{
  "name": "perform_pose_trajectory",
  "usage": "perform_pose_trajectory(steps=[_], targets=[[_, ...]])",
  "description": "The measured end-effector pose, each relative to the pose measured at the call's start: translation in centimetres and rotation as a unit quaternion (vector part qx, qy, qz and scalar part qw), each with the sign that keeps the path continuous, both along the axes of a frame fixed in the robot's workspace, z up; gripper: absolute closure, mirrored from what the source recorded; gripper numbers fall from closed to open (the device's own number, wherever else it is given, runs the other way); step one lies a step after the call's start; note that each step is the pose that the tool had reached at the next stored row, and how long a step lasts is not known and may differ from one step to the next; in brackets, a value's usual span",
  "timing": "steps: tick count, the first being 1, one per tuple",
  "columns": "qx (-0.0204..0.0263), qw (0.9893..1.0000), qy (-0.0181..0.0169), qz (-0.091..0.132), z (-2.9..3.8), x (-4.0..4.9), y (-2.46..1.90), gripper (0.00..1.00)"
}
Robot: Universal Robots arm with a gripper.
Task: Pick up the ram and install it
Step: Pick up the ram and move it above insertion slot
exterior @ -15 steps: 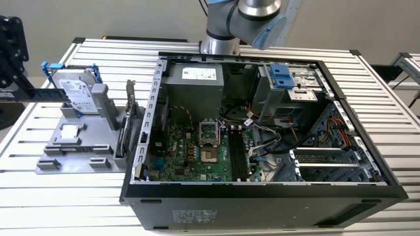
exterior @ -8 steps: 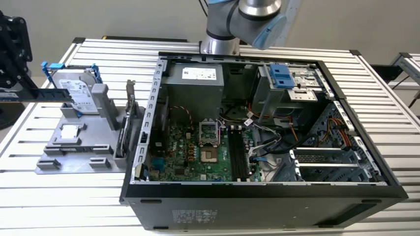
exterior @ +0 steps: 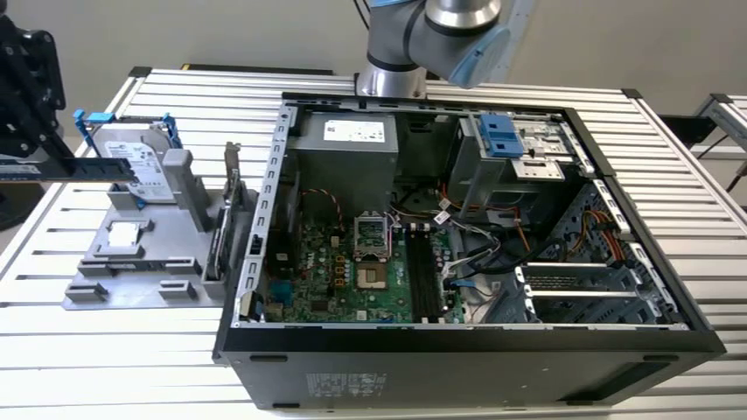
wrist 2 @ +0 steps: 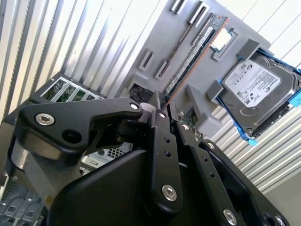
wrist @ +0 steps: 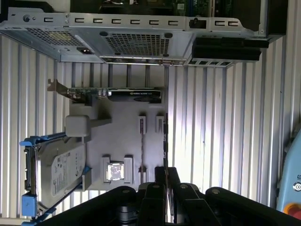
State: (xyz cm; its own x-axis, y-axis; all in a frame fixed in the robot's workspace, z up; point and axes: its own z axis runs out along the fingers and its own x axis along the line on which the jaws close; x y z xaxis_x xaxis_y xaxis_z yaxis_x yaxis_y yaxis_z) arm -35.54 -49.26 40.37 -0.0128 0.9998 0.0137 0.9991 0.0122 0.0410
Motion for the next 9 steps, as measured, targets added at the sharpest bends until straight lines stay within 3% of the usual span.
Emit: perform_pose_trajectory(steps=[9], targets=[[0.0000, 1.0000, 0.0000, 0.000, 0.00, 0.68, 0.00, 1.00]])
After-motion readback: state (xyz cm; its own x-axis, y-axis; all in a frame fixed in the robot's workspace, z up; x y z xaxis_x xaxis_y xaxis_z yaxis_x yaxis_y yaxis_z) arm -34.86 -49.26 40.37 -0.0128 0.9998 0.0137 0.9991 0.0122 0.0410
